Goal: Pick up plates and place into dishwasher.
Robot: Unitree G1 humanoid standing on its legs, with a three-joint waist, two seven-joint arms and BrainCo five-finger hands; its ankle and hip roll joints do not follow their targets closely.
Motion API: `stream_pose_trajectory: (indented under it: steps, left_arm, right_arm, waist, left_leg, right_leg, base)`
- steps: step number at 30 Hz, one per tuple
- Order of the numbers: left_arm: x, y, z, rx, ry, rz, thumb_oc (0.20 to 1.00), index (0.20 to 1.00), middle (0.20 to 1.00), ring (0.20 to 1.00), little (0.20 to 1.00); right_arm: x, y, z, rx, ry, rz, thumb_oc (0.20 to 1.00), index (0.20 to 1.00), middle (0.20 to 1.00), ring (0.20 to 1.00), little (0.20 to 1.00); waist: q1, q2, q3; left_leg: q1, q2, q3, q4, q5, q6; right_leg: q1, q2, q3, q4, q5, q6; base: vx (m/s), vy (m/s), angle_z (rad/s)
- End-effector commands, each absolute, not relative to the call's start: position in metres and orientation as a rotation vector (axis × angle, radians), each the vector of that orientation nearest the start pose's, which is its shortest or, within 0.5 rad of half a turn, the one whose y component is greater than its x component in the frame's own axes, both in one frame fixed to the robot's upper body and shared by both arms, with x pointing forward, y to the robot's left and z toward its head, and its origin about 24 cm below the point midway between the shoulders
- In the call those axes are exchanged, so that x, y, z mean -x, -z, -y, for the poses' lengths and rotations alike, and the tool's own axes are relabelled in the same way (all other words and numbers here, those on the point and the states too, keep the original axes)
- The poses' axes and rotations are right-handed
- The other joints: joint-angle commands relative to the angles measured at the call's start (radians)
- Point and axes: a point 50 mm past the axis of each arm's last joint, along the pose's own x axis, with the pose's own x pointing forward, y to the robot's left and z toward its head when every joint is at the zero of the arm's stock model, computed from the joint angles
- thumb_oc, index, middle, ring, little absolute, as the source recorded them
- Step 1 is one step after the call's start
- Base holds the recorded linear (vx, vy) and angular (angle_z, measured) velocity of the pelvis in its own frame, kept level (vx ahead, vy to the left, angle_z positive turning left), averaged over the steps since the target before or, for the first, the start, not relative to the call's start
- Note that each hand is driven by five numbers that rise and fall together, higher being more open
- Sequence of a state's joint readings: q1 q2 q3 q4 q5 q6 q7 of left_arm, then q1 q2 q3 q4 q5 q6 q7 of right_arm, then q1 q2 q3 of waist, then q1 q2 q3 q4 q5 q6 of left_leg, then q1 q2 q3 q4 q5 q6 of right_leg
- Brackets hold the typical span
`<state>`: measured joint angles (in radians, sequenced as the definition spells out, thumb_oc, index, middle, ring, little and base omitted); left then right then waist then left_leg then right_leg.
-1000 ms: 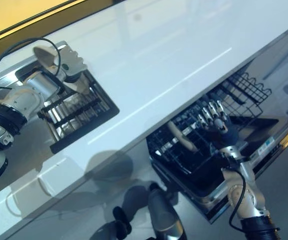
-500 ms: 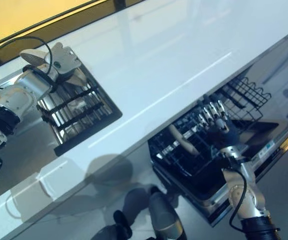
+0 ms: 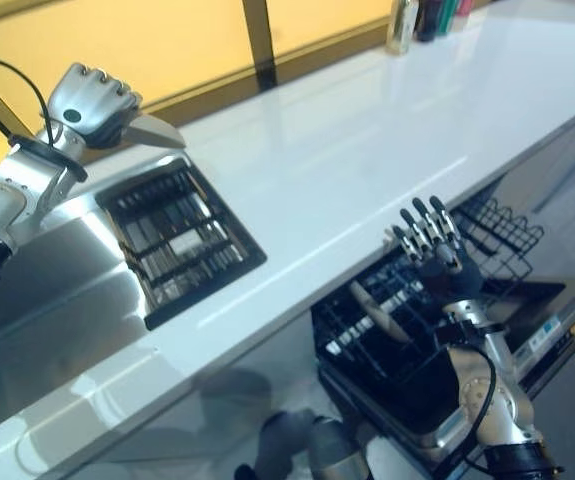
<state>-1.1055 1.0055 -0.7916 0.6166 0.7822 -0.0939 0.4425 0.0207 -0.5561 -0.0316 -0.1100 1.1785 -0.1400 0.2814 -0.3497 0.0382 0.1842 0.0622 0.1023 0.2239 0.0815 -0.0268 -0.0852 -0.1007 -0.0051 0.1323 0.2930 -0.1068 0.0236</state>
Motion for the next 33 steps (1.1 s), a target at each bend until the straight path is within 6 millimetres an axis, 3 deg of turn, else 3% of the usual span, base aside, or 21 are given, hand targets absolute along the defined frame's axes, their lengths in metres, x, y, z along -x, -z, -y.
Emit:
stream_pose_trajectory:
  steps: [1,15,20,24,28,33]
  left_arm:
    - [-0.352,-0.296,-0.255,-1.782,-0.403,0.792,0.200,0.200,0.200,0.200,0.200]
    - [-0.327,-0.291,-0.243,-1.039,-0.322,0.898,0.200,0.200,0.200,0.200,0.200]
    - [-0.314,-0.268,-0.228,-0.528,-0.175,0.878,0.200,0.200,0.200,0.200,0.200]
    - [-0.303,-0.236,-0.201,-0.203,-0.022,0.817,0.200,0.200,0.200,0.200,0.200]
    - [-0.291,-0.207,-0.174,-0.020,0.104,0.743,0.200,0.200,0.200,0.200,0.200]
    - [-0.283,-0.192,-0.154,0.083,0.212,0.678,0.200,0.200,0.200,0.200,0.200]
  right_arm:
    - [-0.240,-0.133,0.248,-0.571,-0.250,0.433,1.000,1.000,1.000,1.000,1.000]
    - [-0.240,-0.140,0.241,-0.564,-0.166,0.509,1.000,1.000,1.000,1.000,1.000]
    - [-0.241,-0.142,0.233,-0.469,-0.141,0.515,1.000,1.000,1.000,1.000,1.000]
    - [-0.244,-0.143,0.225,-0.361,-0.126,0.516,1.000,1.000,1.000,1.000,1.000]
    - [-0.247,-0.149,0.217,-0.289,-0.125,0.525,1.000,1.000,1.000,1.000,1.000]
    - [-0.256,-0.150,0.202,-0.294,-0.200,0.475,1.000,1.000,1.000,1.000,1.000]
  waist:
    - [0.027,-0.012,-0.065]
    - [0.066,-0.013,-0.145]
    - [0.085,-0.023,-0.163]
    - [0.104,-0.032,-0.167]
    - [0.126,-0.037,-0.163]
    - [0.150,-0.046,-0.158]
  left_leg:
    - [-0.050,0.036,0.005,0.046,-0.022,0.007]
    - [0.010,-0.010,0.012,-0.016,-0.043,0.036]
    - [0.019,-0.030,0.001,-0.033,-0.047,0.046]
    - [0.021,-0.044,-0.018,-0.046,-0.046,0.053]
    - [0.015,-0.056,-0.037,-0.043,-0.053,0.063]
    - [0.010,-0.067,-0.050,-0.043,-0.059,0.071]
  right_leg:
    - [0.013,-0.083,-0.018,-0.121,0.051,0.118]
    - [0.058,-0.077,0.006,-0.185,0.077,0.137]
    - [0.064,-0.074,0.013,-0.215,0.099,0.141]
    - [0.065,-0.073,0.010,-0.230,0.113,0.141]
    - [0.063,-0.076,0.003,-0.229,0.115,0.141]
    - [0.064,-0.080,-0.006,-0.236,0.121,0.142]
  base:
    - [-0.06,0.039,0.03]
    - [-0.10,0.036,0.01]
    - [-0.13,0.011,-0.01]
    - [-0.10,-0.002,-0.06]
    - [-0.07,-0.004,-0.01]
    - [-0.05,-0.013,0.00]
